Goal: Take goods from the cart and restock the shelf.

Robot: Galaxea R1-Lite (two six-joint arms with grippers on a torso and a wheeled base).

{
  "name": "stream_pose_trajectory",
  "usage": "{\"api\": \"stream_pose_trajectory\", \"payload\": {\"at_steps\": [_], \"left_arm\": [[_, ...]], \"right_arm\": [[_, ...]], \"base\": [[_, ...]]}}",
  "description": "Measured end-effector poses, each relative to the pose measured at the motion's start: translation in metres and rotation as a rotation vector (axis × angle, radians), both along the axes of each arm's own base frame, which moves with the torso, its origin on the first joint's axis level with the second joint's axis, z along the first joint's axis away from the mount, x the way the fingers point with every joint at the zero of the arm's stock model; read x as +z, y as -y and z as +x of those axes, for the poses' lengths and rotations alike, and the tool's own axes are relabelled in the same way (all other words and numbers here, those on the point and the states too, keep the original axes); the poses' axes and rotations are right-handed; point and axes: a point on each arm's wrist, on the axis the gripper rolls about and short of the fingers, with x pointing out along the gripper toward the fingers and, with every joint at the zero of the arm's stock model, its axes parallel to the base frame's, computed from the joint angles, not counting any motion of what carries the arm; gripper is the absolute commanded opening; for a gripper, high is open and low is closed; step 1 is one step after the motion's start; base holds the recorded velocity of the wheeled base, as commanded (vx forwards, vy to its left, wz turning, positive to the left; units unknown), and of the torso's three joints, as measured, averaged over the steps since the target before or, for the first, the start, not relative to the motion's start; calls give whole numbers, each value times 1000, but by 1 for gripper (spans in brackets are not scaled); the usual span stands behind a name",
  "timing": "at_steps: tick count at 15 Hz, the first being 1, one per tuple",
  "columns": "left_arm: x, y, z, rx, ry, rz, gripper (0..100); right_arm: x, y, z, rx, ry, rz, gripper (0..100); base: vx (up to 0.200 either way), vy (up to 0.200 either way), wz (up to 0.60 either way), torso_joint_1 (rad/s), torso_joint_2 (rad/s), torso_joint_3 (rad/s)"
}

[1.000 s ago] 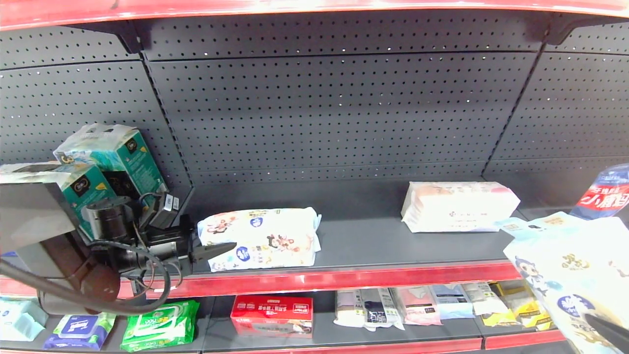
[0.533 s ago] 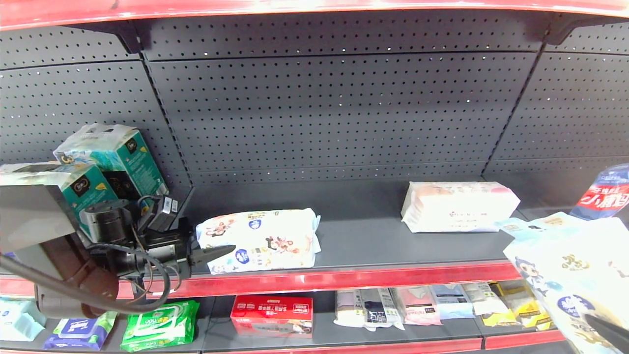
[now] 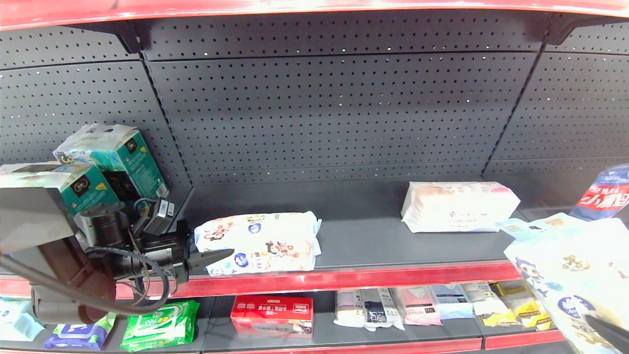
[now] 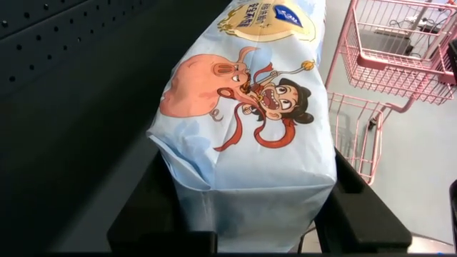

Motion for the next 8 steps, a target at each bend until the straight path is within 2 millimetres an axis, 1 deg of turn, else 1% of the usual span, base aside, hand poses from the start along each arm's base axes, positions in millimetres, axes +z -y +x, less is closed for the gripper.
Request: {"api": "stream_pose_trajectory", "payload": {"at_steps": [8], "left_arm": [[2, 0, -2, -2, -17, -18, 0]], "right_arm": [[-1, 0, -1, 0, 3, 0, 0]], "base": [[0, 0, 0, 0, 0, 0]]}}
